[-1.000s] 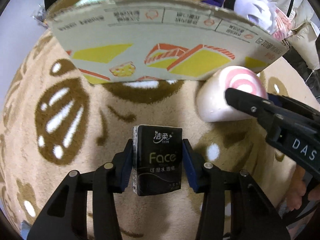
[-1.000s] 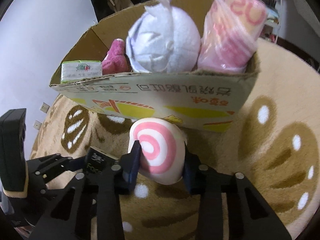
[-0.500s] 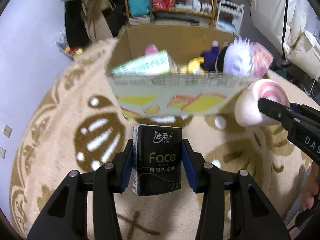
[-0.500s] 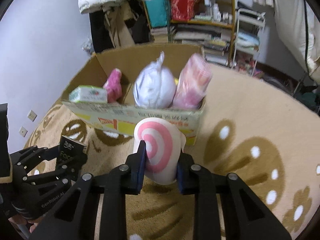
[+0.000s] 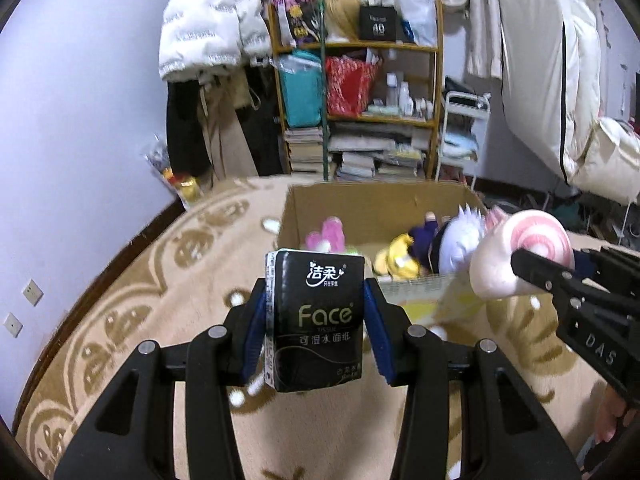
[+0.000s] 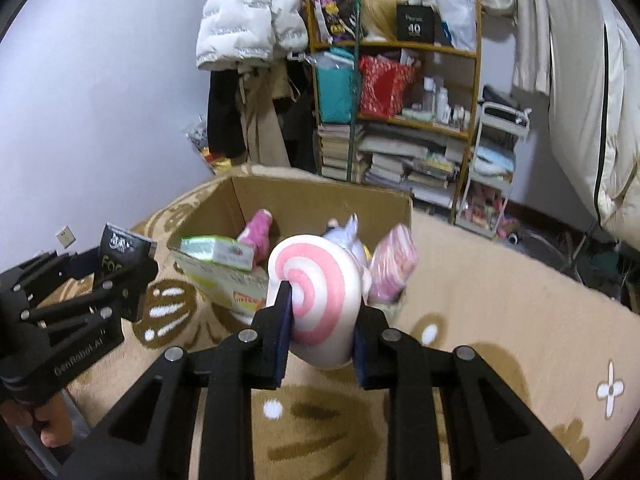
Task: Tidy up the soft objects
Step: 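Close left tool on Face tissue pack while right tool grips swirl cushion, lift both, then release Face tissue pack into box with left tool while right tool drops swirl cushion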
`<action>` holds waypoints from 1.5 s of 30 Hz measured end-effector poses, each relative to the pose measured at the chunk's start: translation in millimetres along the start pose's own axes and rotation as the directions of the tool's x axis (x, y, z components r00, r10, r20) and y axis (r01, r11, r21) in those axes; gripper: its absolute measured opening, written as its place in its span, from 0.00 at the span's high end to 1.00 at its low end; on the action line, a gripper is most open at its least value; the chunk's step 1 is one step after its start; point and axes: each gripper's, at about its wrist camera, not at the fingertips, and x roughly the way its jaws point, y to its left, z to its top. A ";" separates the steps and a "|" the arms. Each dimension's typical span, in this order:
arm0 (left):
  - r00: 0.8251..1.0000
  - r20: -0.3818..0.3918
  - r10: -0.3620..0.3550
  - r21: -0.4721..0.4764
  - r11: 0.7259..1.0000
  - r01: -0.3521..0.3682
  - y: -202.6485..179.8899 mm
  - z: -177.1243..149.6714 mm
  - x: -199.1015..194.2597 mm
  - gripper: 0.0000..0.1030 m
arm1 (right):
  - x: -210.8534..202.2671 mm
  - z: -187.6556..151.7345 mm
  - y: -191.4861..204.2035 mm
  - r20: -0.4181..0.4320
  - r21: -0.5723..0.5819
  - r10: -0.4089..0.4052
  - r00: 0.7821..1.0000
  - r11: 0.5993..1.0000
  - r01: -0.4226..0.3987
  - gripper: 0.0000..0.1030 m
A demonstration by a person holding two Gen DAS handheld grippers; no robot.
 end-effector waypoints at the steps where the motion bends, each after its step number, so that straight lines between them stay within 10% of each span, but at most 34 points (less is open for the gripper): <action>1: 1.000 0.010 0.001 -0.005 1.000 -0.001 1.6 2.2 0.3 0.57 | -1.1 2.3 0.9 0.015 -0.005 -0.003 1.000 1.000 0.003 0.74; 17: 0.993 0.116 0.015 0.044 0.999 -0.020 2.1 33.8 12.2 0.57 | -2.7 30.2 -3.2 0.140 -0.022 -0.058 0.988 0.998 0.061 0.74; 45: 0.998 0.022 -0.058 0.009 0.998 0.058 16.4 51.2 80.8 0.57 | 54.9 58.5 -28.1 0.153 -0.004 0.011 0.988 1.000 -0.011 0.69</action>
